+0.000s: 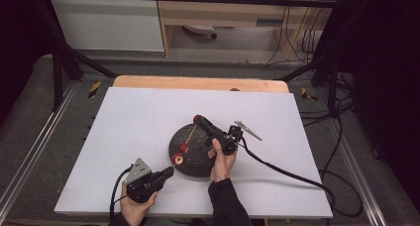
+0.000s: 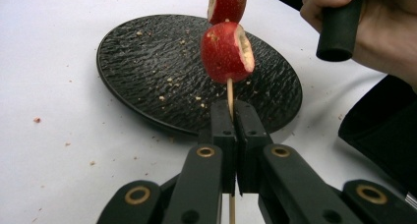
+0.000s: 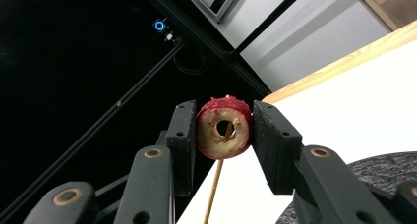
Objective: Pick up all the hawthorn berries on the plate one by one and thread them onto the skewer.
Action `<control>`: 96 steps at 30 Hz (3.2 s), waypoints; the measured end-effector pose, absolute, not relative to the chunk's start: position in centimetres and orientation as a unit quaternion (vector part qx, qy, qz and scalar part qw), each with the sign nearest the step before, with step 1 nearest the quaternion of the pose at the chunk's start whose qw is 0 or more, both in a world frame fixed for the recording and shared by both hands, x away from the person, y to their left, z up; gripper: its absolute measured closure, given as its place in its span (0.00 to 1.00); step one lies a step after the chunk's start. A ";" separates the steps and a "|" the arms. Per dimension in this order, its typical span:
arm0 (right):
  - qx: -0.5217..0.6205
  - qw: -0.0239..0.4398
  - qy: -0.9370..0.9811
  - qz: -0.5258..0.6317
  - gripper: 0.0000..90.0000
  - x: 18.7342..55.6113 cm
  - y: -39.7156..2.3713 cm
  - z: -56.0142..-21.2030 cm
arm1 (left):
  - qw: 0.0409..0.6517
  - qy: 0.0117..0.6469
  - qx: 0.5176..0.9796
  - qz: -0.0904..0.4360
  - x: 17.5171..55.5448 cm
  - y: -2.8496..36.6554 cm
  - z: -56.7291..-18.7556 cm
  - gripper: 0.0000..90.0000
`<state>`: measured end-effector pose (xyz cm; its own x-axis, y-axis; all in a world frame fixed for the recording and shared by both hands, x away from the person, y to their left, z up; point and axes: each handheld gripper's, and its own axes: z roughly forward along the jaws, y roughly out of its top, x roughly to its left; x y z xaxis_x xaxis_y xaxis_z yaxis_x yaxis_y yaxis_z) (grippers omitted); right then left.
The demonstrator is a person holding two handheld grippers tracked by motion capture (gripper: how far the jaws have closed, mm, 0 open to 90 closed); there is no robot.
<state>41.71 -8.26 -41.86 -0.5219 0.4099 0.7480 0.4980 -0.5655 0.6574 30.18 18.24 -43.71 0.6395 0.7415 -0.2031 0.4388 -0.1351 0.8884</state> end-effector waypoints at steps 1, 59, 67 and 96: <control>-0.488 0.028 -0.465 -0.738 0.70 41.7 -8.3 -41.9 | 0.523 0.400 0.739 0.144 30.2 18.1 -43.7 0.98; -0.473 -0.005 -0.488 -0.733 0.72 41.4 -9.0 -40.5 | 0.520 0.401 0.730 0.188 29.5 16.9 -42.6 0.98; -0.498 0.027 -0.462 -0.733 0.72 41.6 -8.9 -40.5 | 0.524 0.395 0.724 0.211 29.1 16.5 -42.9 0.98; -0.512 0.032 -0.463 -0.723 0.72 41.1 -8.5 -41.0 | 0.523 0.408 0.722 0.197 29.9 15.9 -42.6 0.98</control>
